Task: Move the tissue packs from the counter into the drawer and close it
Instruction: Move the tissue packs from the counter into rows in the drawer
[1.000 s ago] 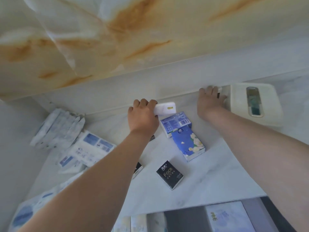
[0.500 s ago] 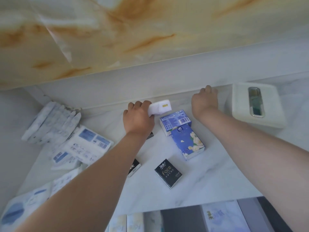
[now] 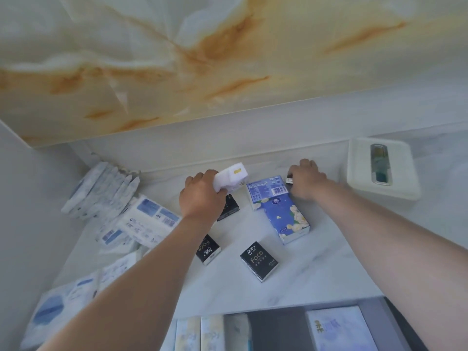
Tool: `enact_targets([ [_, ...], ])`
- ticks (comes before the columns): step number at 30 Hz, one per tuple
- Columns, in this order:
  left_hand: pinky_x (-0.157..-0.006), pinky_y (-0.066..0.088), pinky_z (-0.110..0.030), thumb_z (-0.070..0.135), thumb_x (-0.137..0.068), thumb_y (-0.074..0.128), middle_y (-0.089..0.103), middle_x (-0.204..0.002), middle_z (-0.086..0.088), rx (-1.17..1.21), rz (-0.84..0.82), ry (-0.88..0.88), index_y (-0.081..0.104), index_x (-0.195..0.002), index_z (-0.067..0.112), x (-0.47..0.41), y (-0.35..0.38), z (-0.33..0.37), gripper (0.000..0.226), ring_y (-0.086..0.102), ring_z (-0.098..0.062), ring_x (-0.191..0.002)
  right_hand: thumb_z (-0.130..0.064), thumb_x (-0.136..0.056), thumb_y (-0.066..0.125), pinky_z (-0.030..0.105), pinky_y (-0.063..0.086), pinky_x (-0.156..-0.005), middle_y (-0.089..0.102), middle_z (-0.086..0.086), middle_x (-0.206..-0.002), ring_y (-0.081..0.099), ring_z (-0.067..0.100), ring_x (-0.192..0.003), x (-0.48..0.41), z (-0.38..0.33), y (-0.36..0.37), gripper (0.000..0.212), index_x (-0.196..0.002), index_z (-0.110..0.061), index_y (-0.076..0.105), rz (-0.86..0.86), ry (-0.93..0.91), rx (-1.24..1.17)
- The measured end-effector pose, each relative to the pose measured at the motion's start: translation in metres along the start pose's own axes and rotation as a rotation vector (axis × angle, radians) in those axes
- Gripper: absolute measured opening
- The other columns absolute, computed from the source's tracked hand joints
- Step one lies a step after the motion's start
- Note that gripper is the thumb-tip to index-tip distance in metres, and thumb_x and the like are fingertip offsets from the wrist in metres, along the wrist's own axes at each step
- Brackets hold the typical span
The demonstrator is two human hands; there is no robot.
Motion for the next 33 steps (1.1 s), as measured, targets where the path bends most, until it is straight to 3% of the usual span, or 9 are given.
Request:
enact_targets([
  [4,-0.069,0.036,-0.031,0.034,-0.089,0.060,0.061,-0.105,0.000,0.010,0.002,-0.009,0.056,-0.121,0.025,0.000,-0.009,-0.004,0.033,0.051,-0.027,-0.101,-0.002,-0.088,0.051,0.042,0.043,-0.091,0.046,0.013,-0.123,0.041,0.034,-0.120,0.000,-0.006,-0.014,0.036,-0.122,-0.016,0.053,0.060,-0.087,0.048],
  [8,-0.072,0.046,-0.036,0.042,-0.091,0.056,0.063,-0.104,-0.002,0.109,0.025,-0.086,0.048,-0.123,0.024,0.010,-0.028,-0.029,0.037,0.057,-0.029,-0.097,-0.009,-0.085,0.061,0.042,0.036,-0.094,0.055,0.008,-0.124,0.049,0.030,-0.120,0.003,-0.021,-0.041,0.051,-0.132,-0.025,0.049,0.141,-0.087,0.135],
  [12,-0.068,0.039,-0.032,0.045,-0.092,0.056,0.063,-0.102,0.000,0.155,0.023,-0.188,0.047,-0.122,0.024,0.029,-0.053,-0.061,0.038,0.061,-0.028,-0.095,-0.018,-0.081,0.066,0.042,0.038,-0.089,0.052,0.011,-0.120,0.042,0.033,-0.119,0.024,-0.067,-0.066,0.047,-0.126,-0.015,0.054,0.245,-0.150,0.107],
  [16,-0.070,0.045,-0.034,0.043,-0.093,0.056,0.064,-0.103,-0.003,0.239,0.008,-0.257,0.051,-0.120,0.017,0.055,-0.075,-0.092,0.037,0.061,-0.029,-0.094,-0.030,-0.078,0.073,0.041,0.043,-0.096,0.051,0.012,-0.122,0.043,0.032,-0.118,0.069,-0.138,-0.053,0.050,-0.125,-0.017,0.061,0.103,-0.299,-0.173],
  [20,-0.074,0.045,-0.031,0.036,-0.095,0.057,0.062,-0.113,-0.006,0.314,-0.065,-0.413,0.048,-0.129,0.013,0.087,-0.079,-0.132,0.042,0.059,-0.024,-0.094,-0.026,-0.071,0.077,0.036,0.053,-0.083,0.062,0.004,-0.107,0.062,0.027,-0.100,0.122,-0.202,-0.008,0.042,-0.110,-0.018,0.063,-0.136,-0.434,-0.219],
  [23,-0.087,0.049,-0.038,0.039,-0.097,0.051,0.059,-0.124,-0.015,0.251,-0.212,-0.515,0.045,-0.131,0.008,0.105,-0.066,-0.155,0.046,0.058,-0.033,-0.108,-0.027,-0.076,0.075,0.035,0.054,-0.082,0.066,0.004,-0.107,0.063,0.027,-0.103,0.146,-0.214,0.004,0.035,-0.107,-0.018,0.062,-0.134,-0.433,-0.224],
  [27,-0.101,0.036,-0.039,0.038,-0.094,0.054,0.049,-0.134,-0.010,-0.213,-0.173,-0.286,0.045,-0.136,0.015,0.102,-0.077,-0.131,0.048,0.043,-0.030,-0.124,-0.022,-0.076,0.077,0.028,0.050,-0.084,0.066,0.003,-0.117,0.061,0.023,-0.109,0.161,-0.195,-0.004,0.048,-0.122,-0.017,0.065,-0.143,-0.372,-0.266],
  [30,-0.102,0.029,-0.035,0.015,-0.087,0.056,0.048,-0.134,-0.001,-0.145,-0.063,0.092,0.049,-0.137,0.026,0.095,-0.075,-0.076,0.052,0.040,-0.024,-0.125,-0.021,-0.072,0.081,0.027,0.055,-0.074,0.072,-0.001,-0.101,0.068,0.018,-0.091,0.162,-0.174,-0.004,0.037,-0.107,-0.018,0.070,-0.195,-0.264,-0.382],
  [33,-0.108,0.022,-0.036,0.031,-0.089,0.058,0.045,-0.140,0.000,-0.129,-0.330,0.275,0.045,-0.141,0.031,0.102,-0.032,-0.039,0.053,0.036,-0.023,-0.131,-0.016,-0.072,0.076,0.027,0.053,-0.063,0.073,0.001,-0.083,0.070,0.018,-0.079,0.162,-0.159,-0.004,0.016,-0.087,-0.013,0.071,-0.207,-0.184,-0.433],
])
Point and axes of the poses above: each hand's wrist, its own x-axis away from the middle knuckle, its own y-axis out of the palm, z = x × y, the point moved 8 cm from there along -x, towards the middle knuckle
